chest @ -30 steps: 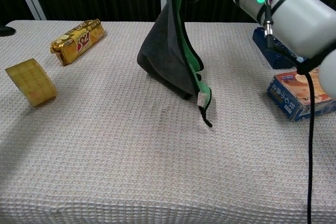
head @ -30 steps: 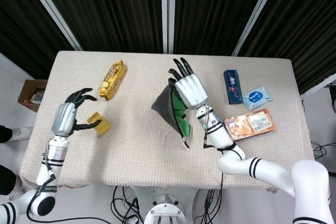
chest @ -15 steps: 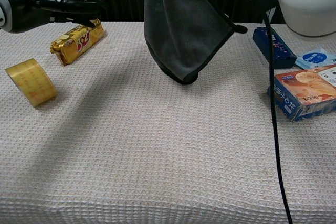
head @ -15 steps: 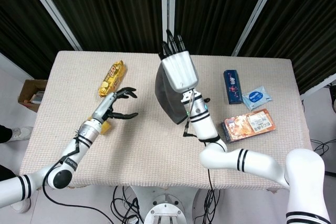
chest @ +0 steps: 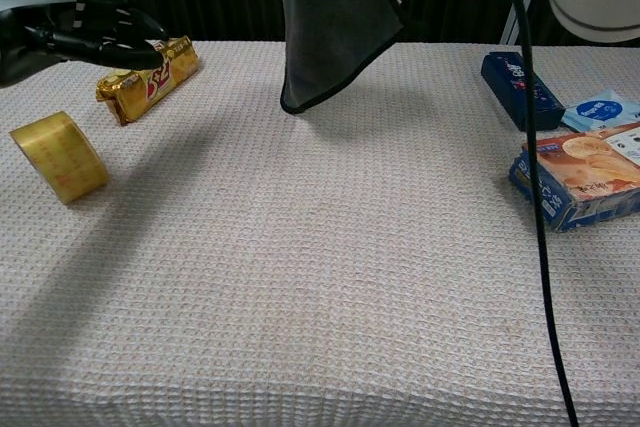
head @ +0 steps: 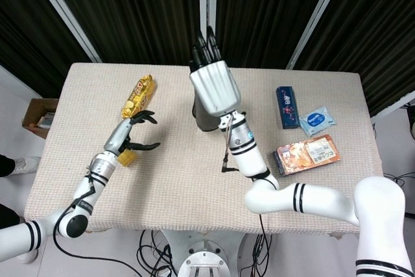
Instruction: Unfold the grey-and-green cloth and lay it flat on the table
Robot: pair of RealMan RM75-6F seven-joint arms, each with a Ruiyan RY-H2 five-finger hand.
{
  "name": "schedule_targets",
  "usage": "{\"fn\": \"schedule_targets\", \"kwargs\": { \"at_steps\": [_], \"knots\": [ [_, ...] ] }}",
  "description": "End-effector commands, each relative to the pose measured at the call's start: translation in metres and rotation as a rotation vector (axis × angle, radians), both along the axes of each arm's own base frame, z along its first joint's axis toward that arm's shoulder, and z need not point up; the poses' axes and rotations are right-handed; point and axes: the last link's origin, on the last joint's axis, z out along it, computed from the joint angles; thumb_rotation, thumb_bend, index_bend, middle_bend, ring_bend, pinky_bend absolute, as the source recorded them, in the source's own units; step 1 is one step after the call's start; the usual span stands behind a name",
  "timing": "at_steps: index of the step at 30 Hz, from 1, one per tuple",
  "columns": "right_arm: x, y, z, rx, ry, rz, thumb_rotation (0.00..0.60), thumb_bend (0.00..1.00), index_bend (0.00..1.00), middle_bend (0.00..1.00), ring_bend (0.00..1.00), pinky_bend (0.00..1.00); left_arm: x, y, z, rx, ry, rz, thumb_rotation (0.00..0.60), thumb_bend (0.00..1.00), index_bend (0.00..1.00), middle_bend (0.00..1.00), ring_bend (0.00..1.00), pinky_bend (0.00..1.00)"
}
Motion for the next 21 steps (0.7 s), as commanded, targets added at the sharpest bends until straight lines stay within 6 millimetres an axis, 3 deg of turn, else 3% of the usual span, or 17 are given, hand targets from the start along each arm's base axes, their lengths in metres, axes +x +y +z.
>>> {"fn": "schedule_targets", "kwargs": {
  "at_steps": [1, 5, 12, 18, 21],
  "knots": [
    [0.009, 0.000, -0.031, 0.033, 0.060, -0.019, 0.600, 0.64, 0.75, 0.26, 0.00, 0.00, -0.003, -0.004, -0.006, 0.015, 0.038, -0.008, 0.570, 0.06, 0.38, 0.18, 0.18, 0.21],
    [0.022, 0.001, -0.057, 0.058, 0.082, -0.045, 0.600, 0.64, 0.75, 0.26, 0.00, 0.00, -0.002, -0.006, -0.016, -0.015, 0.070, -0.004, 0.557, 0.06, 0.36, 0.18, 0.18, 0.21],
    [0.038, -0.004, -0.073, 0.081, 0.045, -0.089, 0.600, 0.64, 0.75, 0.25, 0.00, 0.00, 0.003, 0.006, -0.030, -0.077, 0.094, 0.048, 0.372, 0.04, 0.21, 0.13, 0.14, 0.22],
    [0.039, -0.005, -0.075, 0.106, 0.006, -0.117, 0.600, 0.64, 0.75, 0.25, 0.00, 0.00, 0.009, 0.017, -0.041, -0.057, 0.126, 0.083, 0.369, 0.04, 0.21, 0.13, 0.14, 0.22],
    [0.039, -0.005, -0.075, 0.124, -0.014, -0.126, 0.600, 0.65, 0.75, 0.25, 0.00, 0.00, 0.009, 0.023, -0.048, -0.020, 0.172, 0.103, 0.401, 0.04, 0.22, 0.13, 0.14, 0.23]
  ]
}}
